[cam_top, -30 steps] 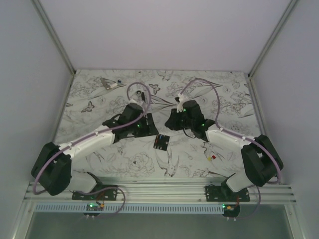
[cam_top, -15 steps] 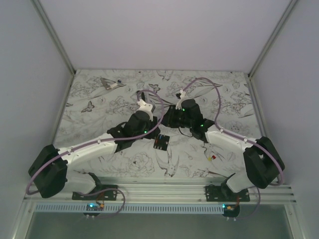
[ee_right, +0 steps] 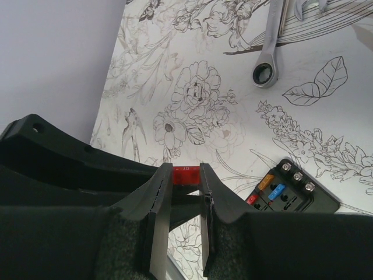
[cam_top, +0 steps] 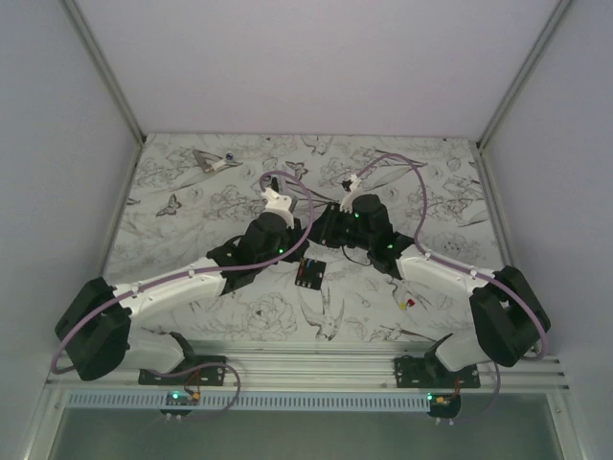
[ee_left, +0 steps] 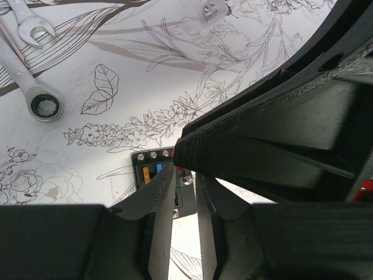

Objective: Snap on the fuse box
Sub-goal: Pick up the fuse from the center of the board.

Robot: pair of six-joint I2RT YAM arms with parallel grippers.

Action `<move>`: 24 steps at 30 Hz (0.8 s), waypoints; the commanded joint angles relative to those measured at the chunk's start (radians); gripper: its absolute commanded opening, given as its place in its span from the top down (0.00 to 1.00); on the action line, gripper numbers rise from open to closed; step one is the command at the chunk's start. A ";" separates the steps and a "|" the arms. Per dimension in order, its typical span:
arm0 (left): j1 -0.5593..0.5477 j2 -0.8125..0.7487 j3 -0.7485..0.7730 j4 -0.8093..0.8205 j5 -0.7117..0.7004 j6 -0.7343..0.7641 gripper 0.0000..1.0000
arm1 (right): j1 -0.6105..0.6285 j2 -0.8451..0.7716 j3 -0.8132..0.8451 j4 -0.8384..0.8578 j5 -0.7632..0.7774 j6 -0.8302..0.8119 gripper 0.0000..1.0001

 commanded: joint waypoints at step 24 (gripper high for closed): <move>-0.004 -0.021 -0.048 0.061 -0.027 -0.012 1.00 | 0.012 -0.028 -0.045 0.114 -0.054 0.069 0.73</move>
